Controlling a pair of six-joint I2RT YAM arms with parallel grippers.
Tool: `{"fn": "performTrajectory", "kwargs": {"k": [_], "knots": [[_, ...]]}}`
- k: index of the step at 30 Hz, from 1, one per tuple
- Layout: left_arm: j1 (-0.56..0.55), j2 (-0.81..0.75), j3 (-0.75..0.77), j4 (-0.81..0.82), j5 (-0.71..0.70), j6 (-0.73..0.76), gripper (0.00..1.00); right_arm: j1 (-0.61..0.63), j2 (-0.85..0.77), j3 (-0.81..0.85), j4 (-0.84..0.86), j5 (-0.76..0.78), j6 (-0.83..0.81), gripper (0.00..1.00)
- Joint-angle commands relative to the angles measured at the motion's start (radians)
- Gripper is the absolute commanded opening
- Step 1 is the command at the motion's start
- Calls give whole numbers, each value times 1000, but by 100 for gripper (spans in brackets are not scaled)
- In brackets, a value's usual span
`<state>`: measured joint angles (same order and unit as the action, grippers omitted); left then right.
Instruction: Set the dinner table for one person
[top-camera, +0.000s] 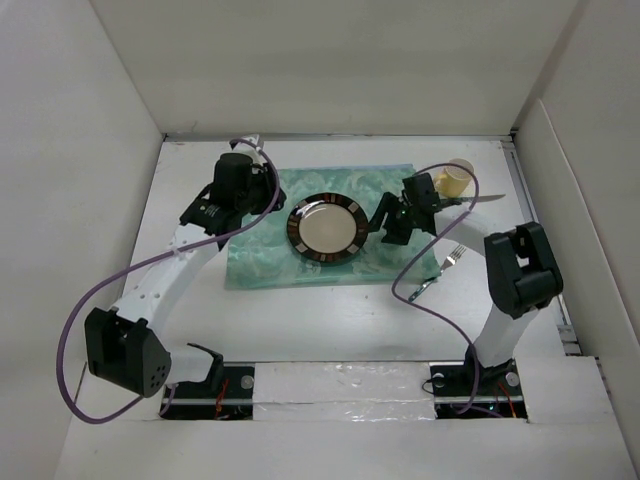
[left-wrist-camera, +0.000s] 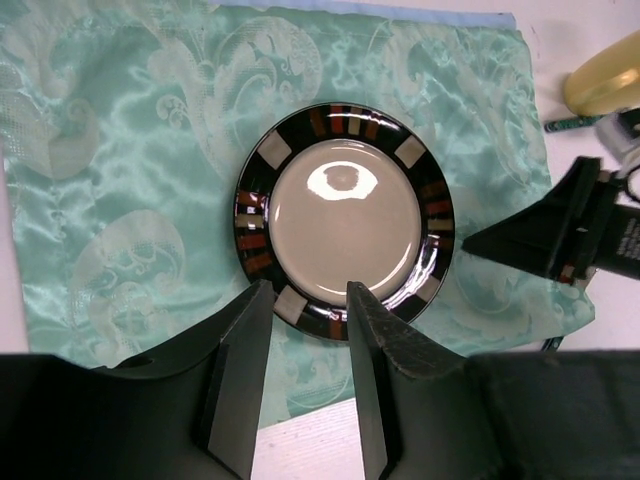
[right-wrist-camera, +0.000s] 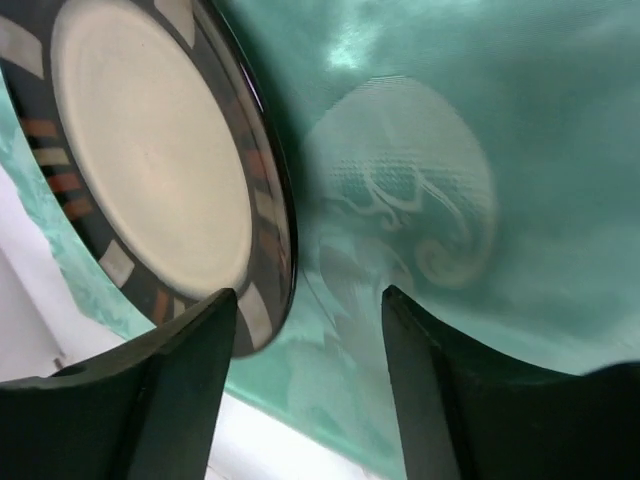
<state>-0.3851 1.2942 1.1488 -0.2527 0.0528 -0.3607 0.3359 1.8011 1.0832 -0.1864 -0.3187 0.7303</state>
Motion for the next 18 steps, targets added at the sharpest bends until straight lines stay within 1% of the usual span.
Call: {"fn": "performTrajectory", "kwargs": {"k": [1, 2, 3, 4, 5, 6, 7, 8, 10, 11, 12, 13, 14, 15, 16, 17, 18], "knots": [[-3, -49, 77, 3, 24, 9, 32, -50, -118, 105, -143, 96, -107, 69], [-3, -46, 89, -8, 54, 19, 23, -81, -153, 148, -171, 131, -136, 69], [-3, -47, 115, -22, 77, 35, 18, -99, -170, 164, -206, 148, -149, 68], [-3, -47, 129, -29, 100, 48, 6, -118, -189, 181, -218, 191, -160, 48], [-3, -47, 138, -34, 142, 54, 0, -165, -222, 194, -229, 223, -167, 24], [-3, -47, 152, -39, 157, 66, 0, -191, -241, 222, -237, 259, -167, 7], [-3, -49, 154, -37, 173, 74, 0, -219, -250, 231, -229, 342, -169, 0], [-3, -53, 155, -34, 202, 80, 0, -269, -258, 239, -216, 380, -181, 0], [-3, -49, 150, 1, 225, 100, 0, -323, -237, 280, -205, 447, -178, 0], [-49, -38, 158, 10, 205, 112, 0, -351, -214, 302, -212, 467, -169, 0], [-98, 6, 222, 1, 165, 130, 0, -398, -162, 329, -238, 471, -157, 1], [-163, 40, 273, -9, 98, 184, 0, -417, -132, 390, -255, 480, -148, 15], [-234, 77, 323, -29, -92, 216, 5, -434, -105, 420, -266, 486, -152, 25], [-367, 153, 439, -75, -158, 241, 8, -448, -76, 450, -287, 469, -155, 33], [-417, 187, 490, -97, -233, 262, 14, -460, -6, 531, -315, 452, -155, 46], [-452, 210, 527, -112, -331, 281, 16, -471, 30, 575, -343, 457, -158, 51], [-490, 223, 561, -123, -353, 279, 19, -471, 64, 613, -391, 457, -166, 54]]}}
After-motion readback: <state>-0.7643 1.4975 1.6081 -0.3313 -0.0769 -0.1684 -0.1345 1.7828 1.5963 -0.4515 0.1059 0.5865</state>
